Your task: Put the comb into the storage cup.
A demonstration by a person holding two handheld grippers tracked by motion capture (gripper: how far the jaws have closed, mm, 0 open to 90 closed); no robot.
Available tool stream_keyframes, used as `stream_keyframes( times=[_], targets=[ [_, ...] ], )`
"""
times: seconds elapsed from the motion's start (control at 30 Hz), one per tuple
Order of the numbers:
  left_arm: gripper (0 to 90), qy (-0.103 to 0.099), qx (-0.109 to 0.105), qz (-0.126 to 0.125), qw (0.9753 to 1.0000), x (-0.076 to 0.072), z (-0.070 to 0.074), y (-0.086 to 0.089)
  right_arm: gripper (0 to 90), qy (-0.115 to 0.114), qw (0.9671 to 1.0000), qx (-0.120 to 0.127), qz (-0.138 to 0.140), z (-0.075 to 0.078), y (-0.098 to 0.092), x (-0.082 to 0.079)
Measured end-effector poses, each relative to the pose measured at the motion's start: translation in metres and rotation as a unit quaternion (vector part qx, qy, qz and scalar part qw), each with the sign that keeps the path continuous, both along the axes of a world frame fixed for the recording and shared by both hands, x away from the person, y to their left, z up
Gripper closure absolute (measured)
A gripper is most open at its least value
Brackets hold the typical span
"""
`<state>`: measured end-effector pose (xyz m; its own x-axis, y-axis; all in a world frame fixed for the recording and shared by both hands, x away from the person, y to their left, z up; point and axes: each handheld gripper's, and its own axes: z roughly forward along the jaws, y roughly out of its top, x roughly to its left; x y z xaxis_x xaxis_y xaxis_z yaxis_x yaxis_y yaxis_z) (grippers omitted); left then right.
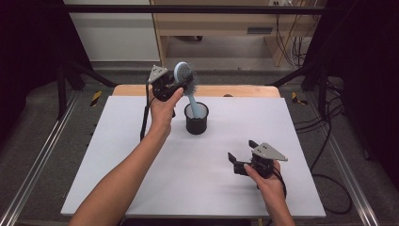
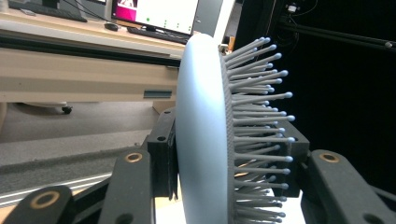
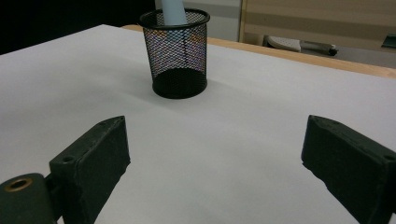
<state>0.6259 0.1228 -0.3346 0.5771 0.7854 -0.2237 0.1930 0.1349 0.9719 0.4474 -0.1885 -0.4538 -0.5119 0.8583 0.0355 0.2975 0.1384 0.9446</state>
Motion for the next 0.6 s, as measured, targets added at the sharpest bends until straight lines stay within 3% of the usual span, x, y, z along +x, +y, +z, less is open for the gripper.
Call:
stream_keyframes(
  times=[0.6],
  targets=[
    [52.6, 0.016, 0.009, -0.007, 0.9998, 0.005, -0.019, -0.006, 7.7, 0.003, 1.0, 0.002, 0.0, 0.0, -0.001, 0.001]
  ],
)
